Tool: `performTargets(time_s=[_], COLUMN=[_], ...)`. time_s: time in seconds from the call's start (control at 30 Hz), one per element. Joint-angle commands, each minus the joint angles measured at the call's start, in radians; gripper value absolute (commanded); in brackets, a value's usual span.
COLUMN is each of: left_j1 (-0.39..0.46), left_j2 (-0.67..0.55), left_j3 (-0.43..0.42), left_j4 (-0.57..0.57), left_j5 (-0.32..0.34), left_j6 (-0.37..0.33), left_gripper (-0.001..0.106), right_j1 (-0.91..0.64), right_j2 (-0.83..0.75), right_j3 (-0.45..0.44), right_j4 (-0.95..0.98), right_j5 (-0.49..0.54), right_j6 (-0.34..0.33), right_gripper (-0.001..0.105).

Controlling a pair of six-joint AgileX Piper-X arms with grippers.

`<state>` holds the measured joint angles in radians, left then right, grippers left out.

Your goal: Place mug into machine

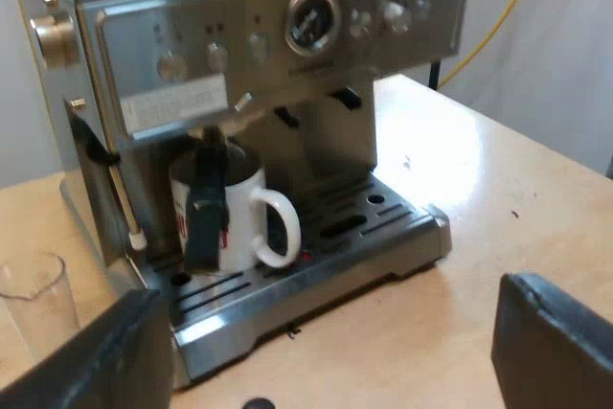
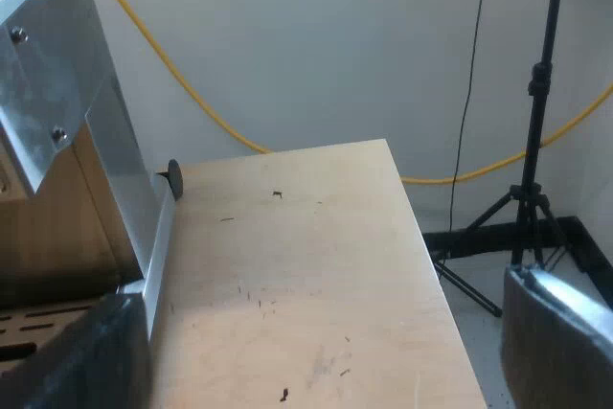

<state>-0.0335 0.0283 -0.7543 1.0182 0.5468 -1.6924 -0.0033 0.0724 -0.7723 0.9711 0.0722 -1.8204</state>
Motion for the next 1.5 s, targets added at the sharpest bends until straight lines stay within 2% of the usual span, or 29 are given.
performTargets(time_s=[0.03, 0.23, 0.33, 0.47, 0.6, 0.8, 0.93, 1.23, 1.5], left_j1=[0.003, 0.003, 0.003, 0.005, 0.009, 0.008, 0.008, 0.008, 0.008], left_j2=[-0.056, -0.174, -0.182, -0.181, -0.181, -0.181, -0.181, -0.18, -0.18], left_j3=[0.0, 0.0, -0.008, 0.0, -0.001, 0.041, 0.103, 0.233, 0.24], left_j4=[0.051, 0.15, 0.213, 0.237, 0.203, 0.061, 0.01, 0.01, -0.001], left_j5=[0.005, 0.005, 0.005, 0.004, -0.031, -0.155, -0.162, -0.162, -0.162], left_j6=[0.009, 0.007, 0.007, 0.013, 0.015, 0.015, 0.015, 0.015, 0.015], left_gripper=[0.07, 0.07, 0.07, 0.07, 0.07, 0.07, 0.07, 0.07, 0.07], right_j1=[-0.005, -0.005, -0.005, -0.005, -0.005, -0.005, -0.005, -0.005, -0.005], right_j2=[-0.056, -0.13, -0.126, -0.126, -0.126, -0.126, -0.126, -0.124, -0.124], right_j3=[-0.002, -0.006, -0.004, -0.004, -0.002, 0.047, 0.101, 0.199, 0.245], right_j4=[0.028, 0.125, 0.163, 0.17, 0.156, 0.062, 0.018, 0.012, 0.058], right_j5=[-0.006, -0.002, -0.008, -0.01, -0.013, -0.088, -0.102, -0.1, -0.1], right_j6=[-0.017, -0.017, -0.017, -0.017, -0.017, -0.017, -0.017, -0.017, -0.017], right_gripper=[0.095, 0.095, 0.095, 0.095, 0.095, 0.095, 0.095, 0.095, 0.095])
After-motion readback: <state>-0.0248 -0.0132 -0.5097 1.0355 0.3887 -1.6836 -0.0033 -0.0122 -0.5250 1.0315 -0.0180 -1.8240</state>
